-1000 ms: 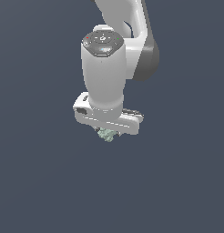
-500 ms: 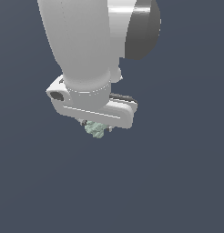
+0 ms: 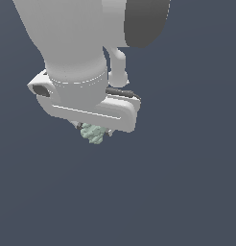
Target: Pick up the object and move it to a goal position.
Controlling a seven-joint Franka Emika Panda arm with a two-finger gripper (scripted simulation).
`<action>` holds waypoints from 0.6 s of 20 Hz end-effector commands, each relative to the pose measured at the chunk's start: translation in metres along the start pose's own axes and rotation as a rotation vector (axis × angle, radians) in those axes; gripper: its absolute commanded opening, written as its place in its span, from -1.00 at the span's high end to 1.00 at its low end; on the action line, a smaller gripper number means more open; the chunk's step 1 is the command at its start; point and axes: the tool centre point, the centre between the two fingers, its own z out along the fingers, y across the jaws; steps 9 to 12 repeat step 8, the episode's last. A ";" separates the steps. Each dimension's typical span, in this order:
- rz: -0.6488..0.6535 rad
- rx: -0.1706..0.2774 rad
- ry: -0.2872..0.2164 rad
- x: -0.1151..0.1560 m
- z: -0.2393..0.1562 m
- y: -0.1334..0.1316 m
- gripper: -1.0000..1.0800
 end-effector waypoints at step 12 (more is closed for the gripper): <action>0.000 0.000 0.000 0.004 -0.008 0.002 1.00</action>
